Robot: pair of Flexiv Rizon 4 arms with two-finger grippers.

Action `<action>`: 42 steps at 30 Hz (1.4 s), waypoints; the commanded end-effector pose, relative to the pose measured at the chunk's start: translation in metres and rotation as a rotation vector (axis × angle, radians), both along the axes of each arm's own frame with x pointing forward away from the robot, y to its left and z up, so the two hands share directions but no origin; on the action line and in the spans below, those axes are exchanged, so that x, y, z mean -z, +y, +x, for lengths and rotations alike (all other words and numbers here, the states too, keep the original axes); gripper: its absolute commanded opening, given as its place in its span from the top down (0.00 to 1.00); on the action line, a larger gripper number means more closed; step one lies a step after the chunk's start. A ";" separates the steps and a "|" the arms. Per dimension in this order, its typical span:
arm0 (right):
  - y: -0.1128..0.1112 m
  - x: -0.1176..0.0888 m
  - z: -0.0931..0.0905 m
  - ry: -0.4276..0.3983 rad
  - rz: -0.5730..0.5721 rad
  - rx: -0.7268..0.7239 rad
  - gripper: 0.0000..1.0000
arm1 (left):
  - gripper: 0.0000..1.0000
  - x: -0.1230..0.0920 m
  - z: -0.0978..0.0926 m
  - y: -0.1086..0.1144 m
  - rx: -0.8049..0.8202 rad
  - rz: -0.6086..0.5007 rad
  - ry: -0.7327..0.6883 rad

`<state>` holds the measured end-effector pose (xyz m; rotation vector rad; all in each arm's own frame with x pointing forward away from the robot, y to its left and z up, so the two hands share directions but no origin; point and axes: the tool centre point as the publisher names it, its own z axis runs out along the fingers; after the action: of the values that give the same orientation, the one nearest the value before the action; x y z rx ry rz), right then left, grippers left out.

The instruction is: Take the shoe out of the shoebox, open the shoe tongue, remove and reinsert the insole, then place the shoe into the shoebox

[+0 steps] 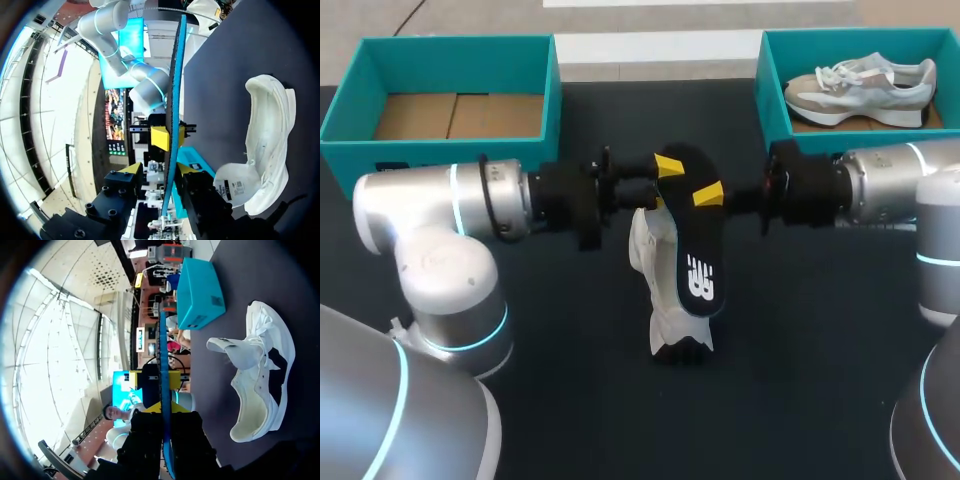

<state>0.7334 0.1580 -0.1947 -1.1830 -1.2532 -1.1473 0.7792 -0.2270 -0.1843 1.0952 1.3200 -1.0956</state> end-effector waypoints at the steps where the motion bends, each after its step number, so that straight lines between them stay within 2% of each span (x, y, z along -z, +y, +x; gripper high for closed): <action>1: 0.000 -0.001 -0.003 -0.001 -0.005 0.010 1.00 | 0.64 0.002 0.005 -0.013 -0.001 -0.003 0.003; 21: 0.001 -0.004 -0.001 -0.015 -0.011 0.020 1.00 | 0.84 0.014 -0.005 -0.023 0.007 0.001 0.022; 26: 0.002 -0.004 -0.001 -0.016 -0.011 0.022 1.00 | 1.00 0.016 -0.007 -0.024 0.010 -0.001 0.031; 33: 0.003 -0.003 -0.003 -0.019 -0.009 0.027 1.00 | 1.00 0.015 -0.006 -0.025 0.005 -0.011 0.041; 34: 0.003 -0.003 -0.004 -0.018 -0.009 0.028 0.85 | 1.00 0.015 -0.005 -0.025 0.004 -0.012 0.045; 38: 0.002 -0.004 -0.006 -0.015 -0.012 0.030 0.46 | 1.00 0.016 -0.005 -0.025 0.000 -0.013 0.065; 39: 0.000 -0.004 -0.008 -0.013 -0.016 0.037 0.11 | 1.00 0.017 -0.006 -0.024 0.001 -0.008 0.072; 40: -0.001 -0.005 -0.009 -0.013 -0.020 0.041 0.00 | 1.00 0.018 -0.006 -0.023 0.003 -0.004 0.084; 42: -0.005 -0.006 -0.012 -0.014 -0.030 0.062 0.00 | 1.00 0.019 -0.007 -0.022 0.006 0.003 0.096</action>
<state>0.7310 0.1572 -0.1943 -1.2173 -1.2570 -1.1743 0.7729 -0.2494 -0.2040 1.0538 1.3831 -1.1677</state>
